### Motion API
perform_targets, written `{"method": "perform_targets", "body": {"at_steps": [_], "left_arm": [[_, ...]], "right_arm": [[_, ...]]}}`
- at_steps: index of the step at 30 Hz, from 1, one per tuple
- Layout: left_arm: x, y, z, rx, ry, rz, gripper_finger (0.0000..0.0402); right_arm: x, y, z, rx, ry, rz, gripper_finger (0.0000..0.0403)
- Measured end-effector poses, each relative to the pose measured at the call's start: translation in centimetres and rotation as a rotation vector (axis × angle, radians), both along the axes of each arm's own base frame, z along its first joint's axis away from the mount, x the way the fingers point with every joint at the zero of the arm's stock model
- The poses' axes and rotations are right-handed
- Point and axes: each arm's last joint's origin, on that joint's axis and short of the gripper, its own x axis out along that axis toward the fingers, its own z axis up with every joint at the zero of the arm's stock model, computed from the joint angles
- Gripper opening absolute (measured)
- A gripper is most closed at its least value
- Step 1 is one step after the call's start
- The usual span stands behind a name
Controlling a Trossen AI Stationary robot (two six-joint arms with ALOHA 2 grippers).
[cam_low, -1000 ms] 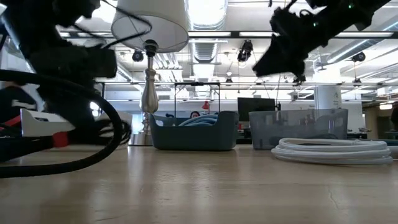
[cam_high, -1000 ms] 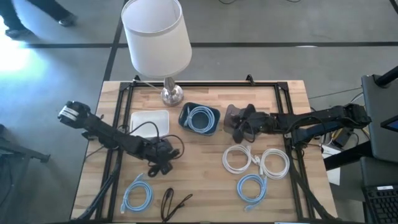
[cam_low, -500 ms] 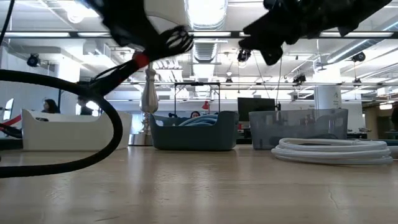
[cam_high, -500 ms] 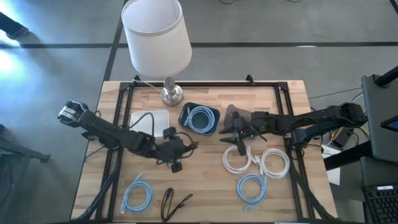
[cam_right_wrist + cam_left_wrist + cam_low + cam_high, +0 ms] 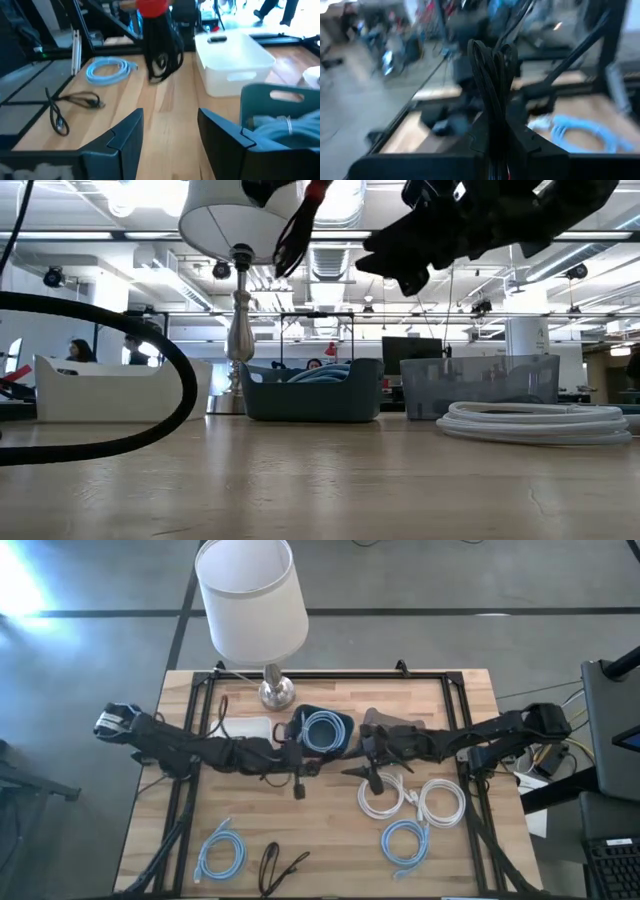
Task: Pick & Place USB Port
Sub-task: Put the top black charger cable into the black bin
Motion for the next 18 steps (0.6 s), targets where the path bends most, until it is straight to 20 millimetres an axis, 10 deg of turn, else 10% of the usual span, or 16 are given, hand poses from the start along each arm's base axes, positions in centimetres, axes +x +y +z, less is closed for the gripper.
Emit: {"method": "perform_targets", "body": {"at_steps": [18], "left_arm": [[-0.5, 0.5, -1.4, -0.026, -0.156, -0.011, 0.0039]], "right_arm": [[3.6, 0.1, -0.3, 0.072, -0.247, -0.008, 0.0185]]}}
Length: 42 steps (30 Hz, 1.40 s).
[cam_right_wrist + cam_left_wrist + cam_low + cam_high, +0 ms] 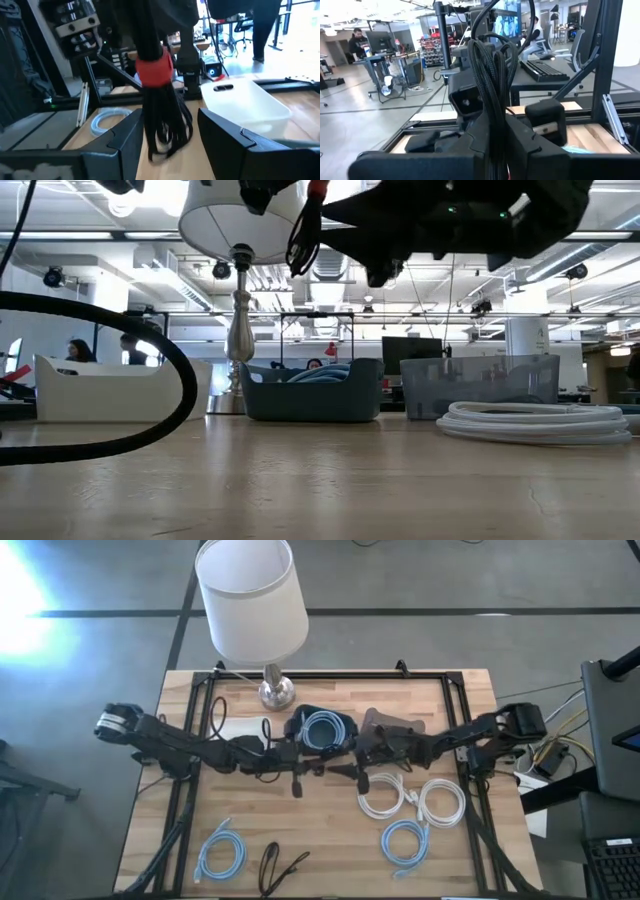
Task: Pick & Place USB Port
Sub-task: Put the top black charger cable into the black bin
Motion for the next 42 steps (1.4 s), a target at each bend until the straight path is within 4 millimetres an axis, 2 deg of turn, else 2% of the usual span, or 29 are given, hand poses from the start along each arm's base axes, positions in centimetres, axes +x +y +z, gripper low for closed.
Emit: {"method": "perform_targets", "body": {"at_steps": [7, 11, 15, 26, 36, 42], "left_arm": [[0.5, 0.0, -0.7, 0.001, 0.016, 0.005, 0.0039], [0.6, 0.0, -1.0, -0.001, 0.026, 0.01, 0.0038], [0.6, 0.0, -1.0, -0.003, 0.024, 0.011, 0.0039], [0.4, 0.1, -2.0, -0.033, 0.056, 0.028, 0.0041], [0.4, 0.1, -2.5, -0.035, 0.1, 0.035, 0.0044], [0.3, 0.2, -2.7, -0.039, 0.132, 0.065, 0.0078]], "right_arm": [[2.4, 0.2, -0.2, -0.003, 0.019, 0.055, 0.0185], [2.4, 0.1, -0.4, -0.004, 0.085, 0.052, 0.0175], [2.2, 0.1, -0.3, -0.003, 0.119, 0.053, 0.0148], [2.0, 0.1, -0.4, -0.003, 0.156, 0.052, 0.004], [0.5, -0.1, 0.2, 0.021, 0.304, -0.031, 0.0038], [-0.9, -0.3, 1.7, 0.0, 0.342, -0.091, 0.0038]]}}
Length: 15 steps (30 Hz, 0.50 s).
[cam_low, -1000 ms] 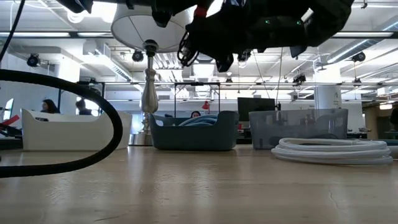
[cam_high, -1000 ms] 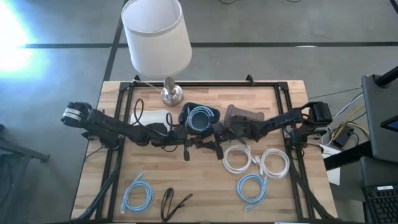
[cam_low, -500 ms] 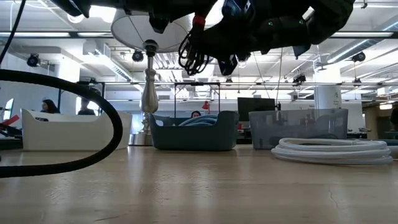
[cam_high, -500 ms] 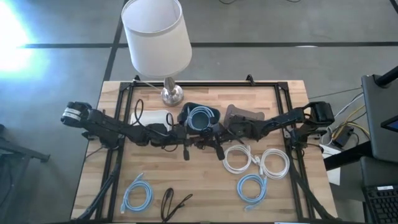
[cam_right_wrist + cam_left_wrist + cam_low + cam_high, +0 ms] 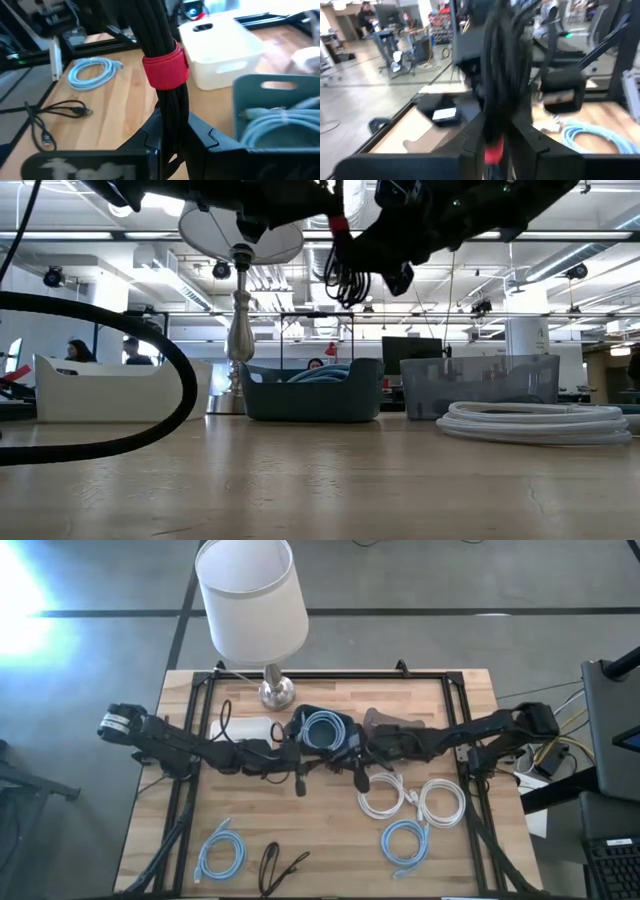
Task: Pick & Place USB Port
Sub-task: Put the top black charger cable into the black bin
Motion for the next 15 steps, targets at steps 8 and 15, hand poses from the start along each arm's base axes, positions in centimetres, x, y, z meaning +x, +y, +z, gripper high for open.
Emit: {"method": "perform_targets", "body": {"at_steps": [8, 15], "left_arm": [[-0.1, 0.1, -0.7, -0.007, 0.062, 0.035, 0.0129], [-0.3, 0.1, -1.9, -0.071, 0.168, 0.054, 0.0135]], "right_arm": [[-3.0, -0.5, 1.8, -0.057, 0.115, -0.115, 0.0038], [-7.6, -1.7, 3.7, -0.255, 0.252, -0.464, 0.0038]]}}
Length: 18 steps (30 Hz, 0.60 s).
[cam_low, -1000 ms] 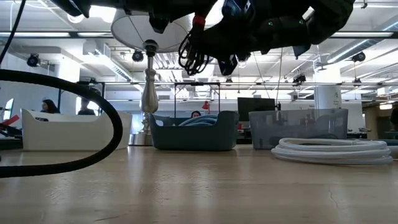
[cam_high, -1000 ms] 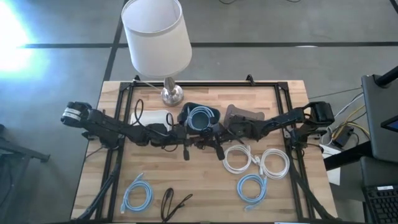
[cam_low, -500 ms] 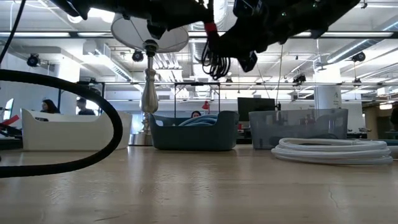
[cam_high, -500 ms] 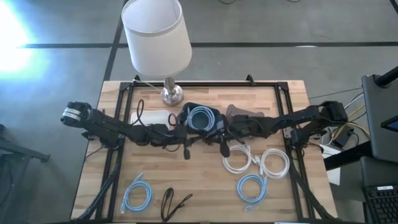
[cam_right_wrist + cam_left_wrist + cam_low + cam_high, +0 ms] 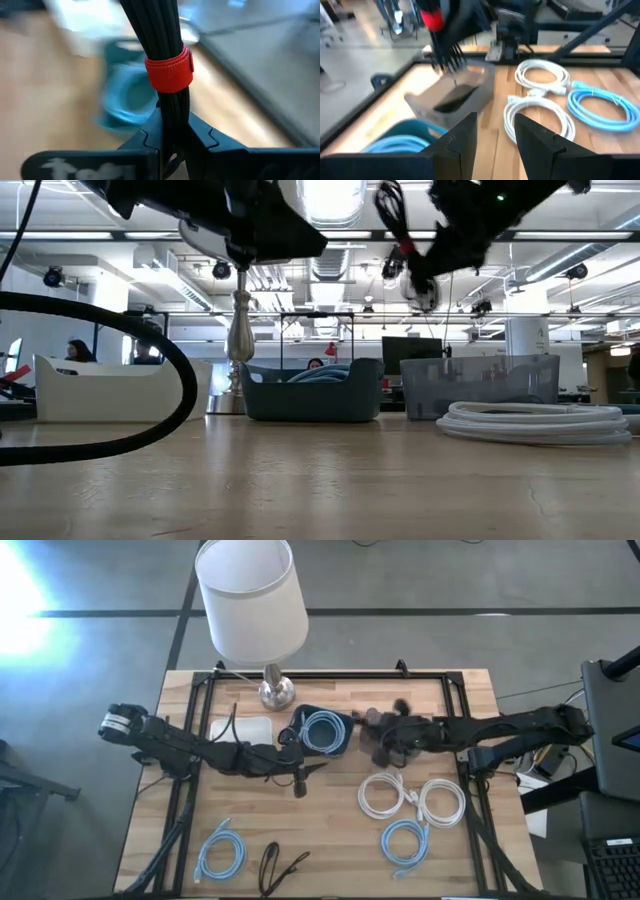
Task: Pick & Place USB Port
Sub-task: Put the top black charger cable into the black bin
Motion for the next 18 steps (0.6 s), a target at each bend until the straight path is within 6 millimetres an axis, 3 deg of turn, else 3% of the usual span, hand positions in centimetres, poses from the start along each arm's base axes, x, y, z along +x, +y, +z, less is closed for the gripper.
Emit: {"method": "perform_targets", "body": {"at_steps": [4, 8, 18], "left_arm": [[-0.1, 0.0, -0.5, -0.023, 0.045, 0.009, 0.0135], [-0.2, 0.0, -0.6, -0.04, 0.051, 0.014, 0.0135], [-0.2, 0.0, -0.6, -0.052, 0.049, 0.017, 0.0135]], "right_arm": [[-2.4, -0.5, -0.1, -0.042, 0.084, -0.195, 0.0038], [-3.4, -0.6, -1.0, 0.0, 0.151, -0.265, 0.0038], [-1.6, -1.8, -4.8, 0.089, 0.372, -0.275, 0.0038]]}}
